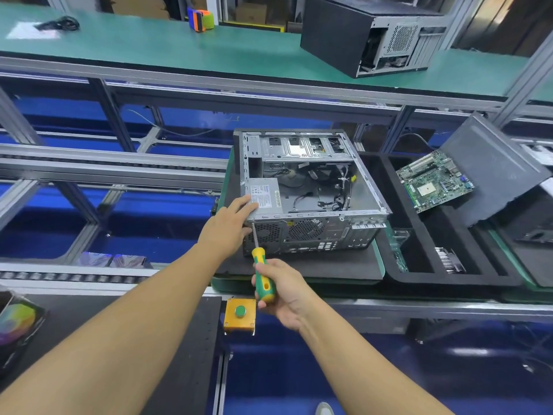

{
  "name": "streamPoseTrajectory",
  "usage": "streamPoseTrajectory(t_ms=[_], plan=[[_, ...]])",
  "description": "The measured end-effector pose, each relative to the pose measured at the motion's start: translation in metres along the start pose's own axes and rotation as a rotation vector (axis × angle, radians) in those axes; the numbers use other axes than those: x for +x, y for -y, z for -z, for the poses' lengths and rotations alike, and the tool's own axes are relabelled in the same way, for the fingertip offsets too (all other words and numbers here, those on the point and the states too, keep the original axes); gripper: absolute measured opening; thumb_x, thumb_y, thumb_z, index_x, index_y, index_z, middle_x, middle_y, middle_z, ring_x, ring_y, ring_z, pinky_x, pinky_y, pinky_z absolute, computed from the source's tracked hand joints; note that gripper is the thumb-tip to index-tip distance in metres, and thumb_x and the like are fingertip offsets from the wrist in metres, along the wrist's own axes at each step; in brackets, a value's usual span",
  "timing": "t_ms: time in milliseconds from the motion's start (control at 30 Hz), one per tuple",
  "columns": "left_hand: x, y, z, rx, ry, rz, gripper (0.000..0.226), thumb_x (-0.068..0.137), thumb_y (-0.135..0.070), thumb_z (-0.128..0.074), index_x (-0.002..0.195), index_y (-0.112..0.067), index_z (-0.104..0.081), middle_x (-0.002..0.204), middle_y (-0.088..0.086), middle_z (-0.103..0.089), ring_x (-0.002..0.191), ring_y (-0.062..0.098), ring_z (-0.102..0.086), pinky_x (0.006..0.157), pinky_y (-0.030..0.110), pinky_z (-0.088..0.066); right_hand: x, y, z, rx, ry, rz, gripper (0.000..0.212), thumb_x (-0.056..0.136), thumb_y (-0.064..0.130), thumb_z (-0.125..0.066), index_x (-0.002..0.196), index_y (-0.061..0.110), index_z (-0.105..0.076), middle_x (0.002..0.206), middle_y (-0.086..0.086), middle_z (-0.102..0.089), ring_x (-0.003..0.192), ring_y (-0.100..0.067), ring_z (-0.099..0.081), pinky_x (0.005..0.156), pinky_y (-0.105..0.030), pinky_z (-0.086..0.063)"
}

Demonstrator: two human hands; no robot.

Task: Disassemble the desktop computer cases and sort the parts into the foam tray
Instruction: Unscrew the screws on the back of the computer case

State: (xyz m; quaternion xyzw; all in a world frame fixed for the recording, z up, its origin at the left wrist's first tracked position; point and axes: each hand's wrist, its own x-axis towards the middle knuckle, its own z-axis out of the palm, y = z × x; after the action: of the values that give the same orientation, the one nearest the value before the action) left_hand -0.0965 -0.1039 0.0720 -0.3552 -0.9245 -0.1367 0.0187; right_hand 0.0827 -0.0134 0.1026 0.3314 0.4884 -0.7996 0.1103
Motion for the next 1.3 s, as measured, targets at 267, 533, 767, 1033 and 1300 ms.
streamPoseTrajectory(t_ms=[267, 533, 767, 1033, 1300], plan=[[0.000, -0.002, 0.004, 0.035, 0.026, 0.013, 0.063, 0.098, -0.033, -0.059, 0.153, -0.032, -0.030, 0.162, -0.011, -0.020, 0.116, 0.029, -0.054, 0.091, 0.045, -0.052, 0.001, 0.007, -0.003, 0.115, -0.020, -0.122, 0.026, 0.099, 0.037, -0.055, 0.103, 0.012, -0.061, 0.077, -0.005, -0.055, 0.050, -0.013, -0.047, 0.035, -0.020, -0.028], [0.000, -0.003, 0.002, 0.009, 0.015, 0.023, 0.060, 0.097, -0.032, -0.057, 0.152, -0.033, -0.032, 0.161, -0.012, -0.021, 0.114, 0.029, -0.056, 0.090, 0.046, -0.053, -0.005, 0.004, -0.001, 0.213, 0.024, -0.123, 0.031, 0.103, 0.018, -0.042, 0.120, 0.002, -0.063, 0.083, -0.011, -0.064, 0.062, -0.020, -0.051, 0.051, -0.028, -0.048], [-0.001, -0.005, 0.001, -0.034, 0.007, 0.038, 0.060, 0.097, -0.027, -0.057, 0.152, -0.032, -0.034, 0.161, -0.013, -0.021, 0.113, 0.027, -0.057, 0.085, 0.045, -0.055, -0.002, 0.000, -0.003, 0.106, -0.112, -0.035, 0.029, 0.093, 0.014, -0.070, 0.117, 0.023, -0.057, 0.094, -0.008, -0.058, 0.052, -0.011, -0.058, 0.043, -0.024, -0.046], [-0.002, -0.006, 0.002, -0.060, 0.003, 0.043, 0.058, 0.097, -0.029, -0.056, 0.151, -0.032, -0.035, 0.161, -0.013, -0.022, 0.114, 0.028, -0.057, 0.088, 0.047, -0.054, -0.006, 0.003, -0.005, 0.133, 0.007, -0.163, 0.033, 0.101, 0.016, -0.037, 0.120, 0.000, -0.060, 0.097, -0.017, -0.069, 0.073, -0.022, -0.052, 0.059, -0.032, -0.043], [-0.002, -0.007, 0.002, -0.066, 0.004, 0.043, 0.059, 0.097, -0.027, -0.058, 0.151, -0.031, -0.035, 0.162, -0.012, -0.021, 0.114, 0.027, -0.058, 0.087, 0.045, -0.056, 0.000, -0.001, -0.007, -0.006, -0.110, -0.001, 0.034, 0.085, 0.017, -0.079, 0.113, 0.016, -0.058, 0.092, -0.006, -0.056, 0.068, -0.016, -0.049, 0.044, -0.025, -0.039]])
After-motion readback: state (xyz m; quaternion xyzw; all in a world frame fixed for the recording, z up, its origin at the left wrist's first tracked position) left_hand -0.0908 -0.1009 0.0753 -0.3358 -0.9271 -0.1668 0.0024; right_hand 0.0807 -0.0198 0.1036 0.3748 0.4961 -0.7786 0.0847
